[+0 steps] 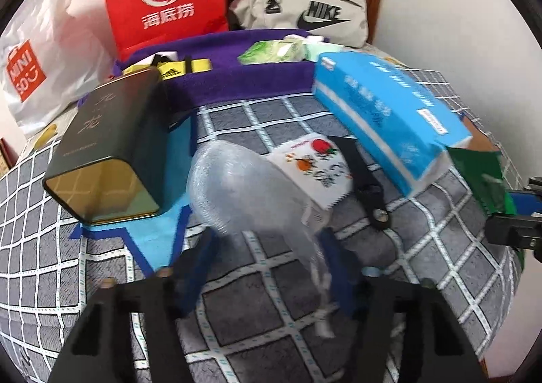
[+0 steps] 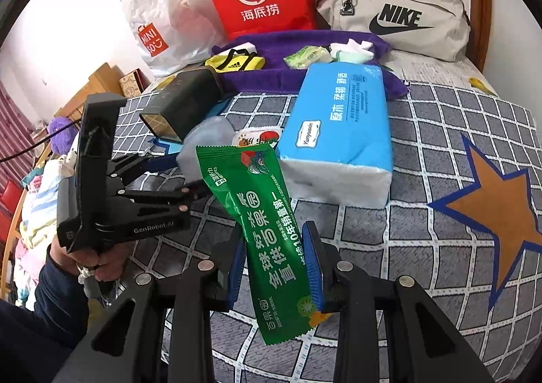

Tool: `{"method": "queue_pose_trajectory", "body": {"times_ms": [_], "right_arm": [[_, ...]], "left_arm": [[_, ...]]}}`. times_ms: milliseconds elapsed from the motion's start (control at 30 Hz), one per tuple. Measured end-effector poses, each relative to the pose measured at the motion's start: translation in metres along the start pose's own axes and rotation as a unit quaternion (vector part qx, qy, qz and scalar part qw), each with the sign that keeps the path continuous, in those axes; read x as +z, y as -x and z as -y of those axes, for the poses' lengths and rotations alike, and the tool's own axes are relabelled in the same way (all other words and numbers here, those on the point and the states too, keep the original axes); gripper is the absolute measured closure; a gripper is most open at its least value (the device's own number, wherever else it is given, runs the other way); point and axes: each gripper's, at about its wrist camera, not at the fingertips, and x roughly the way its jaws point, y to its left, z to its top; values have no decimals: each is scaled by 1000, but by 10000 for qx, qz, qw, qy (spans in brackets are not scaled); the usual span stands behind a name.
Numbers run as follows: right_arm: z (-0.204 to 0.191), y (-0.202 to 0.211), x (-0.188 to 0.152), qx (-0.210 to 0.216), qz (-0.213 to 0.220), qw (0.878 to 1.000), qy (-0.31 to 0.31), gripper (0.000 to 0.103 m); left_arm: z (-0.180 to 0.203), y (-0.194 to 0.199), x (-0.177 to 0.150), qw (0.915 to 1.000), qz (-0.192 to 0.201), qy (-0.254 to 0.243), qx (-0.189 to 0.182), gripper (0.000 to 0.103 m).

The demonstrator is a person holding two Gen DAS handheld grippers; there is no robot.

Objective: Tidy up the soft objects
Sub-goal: 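Grasp the white mesh bag on the bed with the left gripper, then carry the mesh bag in the left gripper while the right carries the snack packet to the towel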

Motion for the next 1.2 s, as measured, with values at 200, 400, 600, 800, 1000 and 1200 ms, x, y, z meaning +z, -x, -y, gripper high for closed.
{"method": "queue_pose_trajectory", "body": {"times_ms": [200,400,600,800,1000,1200], "right_arm": [[0,6,-4,-17,46,10000,5,71],[0,9,-8,-46,44,10000,-8,71],[-2,8,-11,12,37,10000,-23,71],[-6,9,-13,62,49,10000,35,71],[-6,14,-11,72,125,9999,73,71],[-3,27,3,36,313,9995,75,71]], "left_arm": [[2,6,2,9999,-8,12,-146,90],[1,23,-3,9993,96,47,-367,95],[-3,49,-7,9977,329,179,-561,96],[-3,73,0,9958,598,231,-656,96],[-2,90,10,9941,780,262,-708,96],[-5,102,24,9928,927,344,-674,96]]}}
